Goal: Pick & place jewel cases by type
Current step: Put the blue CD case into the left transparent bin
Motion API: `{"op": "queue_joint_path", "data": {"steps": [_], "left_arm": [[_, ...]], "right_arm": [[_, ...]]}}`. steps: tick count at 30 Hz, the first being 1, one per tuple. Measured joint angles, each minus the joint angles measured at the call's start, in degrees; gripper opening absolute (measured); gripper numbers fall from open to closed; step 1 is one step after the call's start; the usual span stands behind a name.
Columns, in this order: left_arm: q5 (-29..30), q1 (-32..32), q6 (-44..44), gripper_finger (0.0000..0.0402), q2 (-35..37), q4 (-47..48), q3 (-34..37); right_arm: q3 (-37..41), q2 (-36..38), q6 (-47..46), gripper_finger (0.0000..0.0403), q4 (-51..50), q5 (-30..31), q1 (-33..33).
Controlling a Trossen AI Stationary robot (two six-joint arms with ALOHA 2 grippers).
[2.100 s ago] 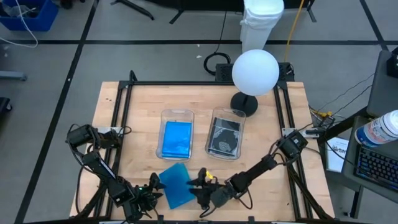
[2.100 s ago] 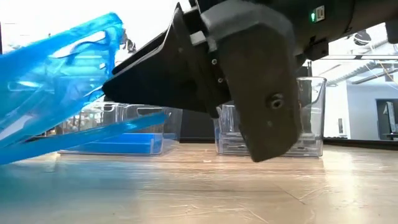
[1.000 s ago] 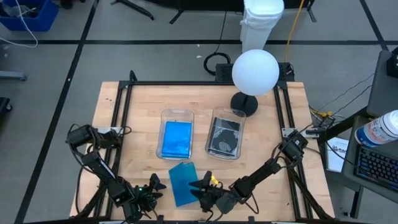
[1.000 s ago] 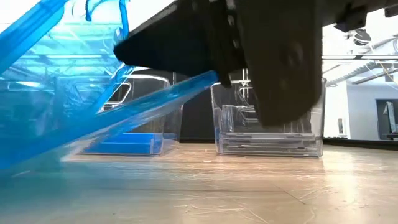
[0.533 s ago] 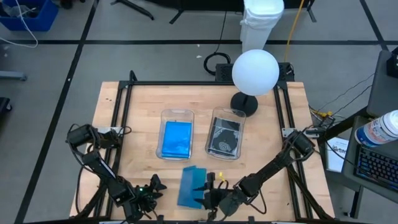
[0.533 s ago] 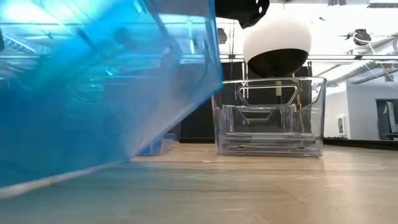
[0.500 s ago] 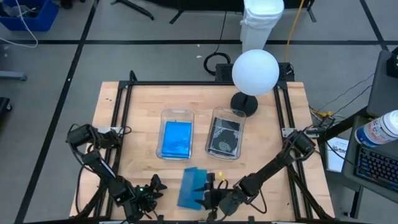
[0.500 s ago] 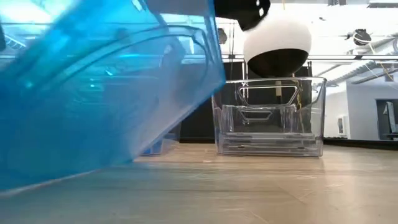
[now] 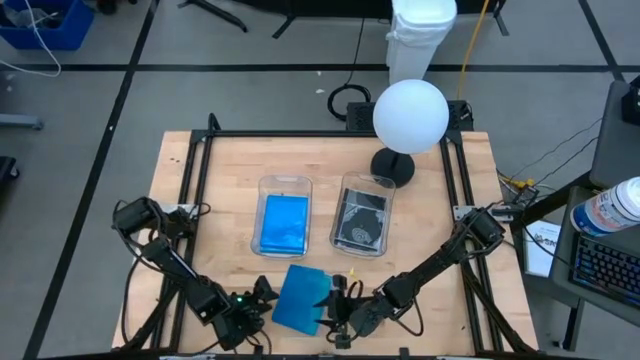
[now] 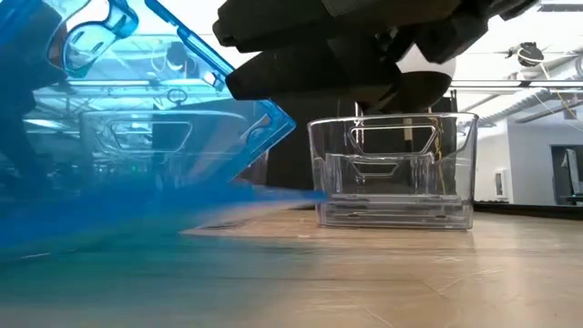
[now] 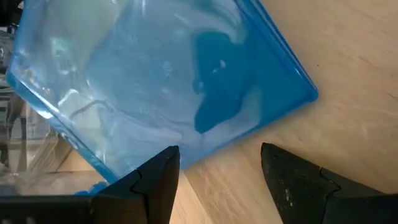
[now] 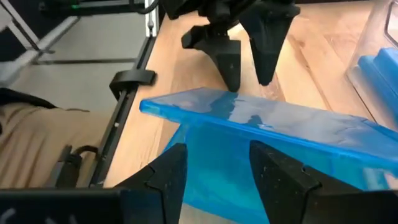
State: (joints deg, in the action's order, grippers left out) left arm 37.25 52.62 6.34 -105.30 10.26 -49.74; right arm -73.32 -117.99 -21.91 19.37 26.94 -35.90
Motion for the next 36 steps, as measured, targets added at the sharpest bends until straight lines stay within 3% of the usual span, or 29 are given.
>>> {"op": "queue_joint_path", "data": {"steps": [5, 14, 21, 25, 36], "left_arm": [[-0.62, -1.03, 2.91, 0.0232, 0.00, -3.14, 0.03], [-3.82, -3.22, 8.57, 0.0232, -0.02, -7.20, 0.03], [-5.96, -5.05, 9.35, 0.0232, -0.13, -7.72, -0.02], [-7.31, -5.74, 11.21, 0.0232, -0.13, -7.71, -0.03], [-8.74, -5.73, 11.99, 0.0232, -0.13, -6.79, -0.08]], "right_arm": [[3.26, 0.02, -4.85, 0.0167, 7.55, -0.20, 1.09], [11.54, 0.07, -23.88, 0.0173, 18.18, -1.45, 3.34], [15.82, 0.04, -29.74, 0.0173, 28.48, -5.17, 4.34], [15.96, 0.04, -31.37, 0.0173, 30.21, -9.02, 5.08], [15.96, 0.04, -37.49, 0.0176, 30.15, -11.09, 5.13]]}}
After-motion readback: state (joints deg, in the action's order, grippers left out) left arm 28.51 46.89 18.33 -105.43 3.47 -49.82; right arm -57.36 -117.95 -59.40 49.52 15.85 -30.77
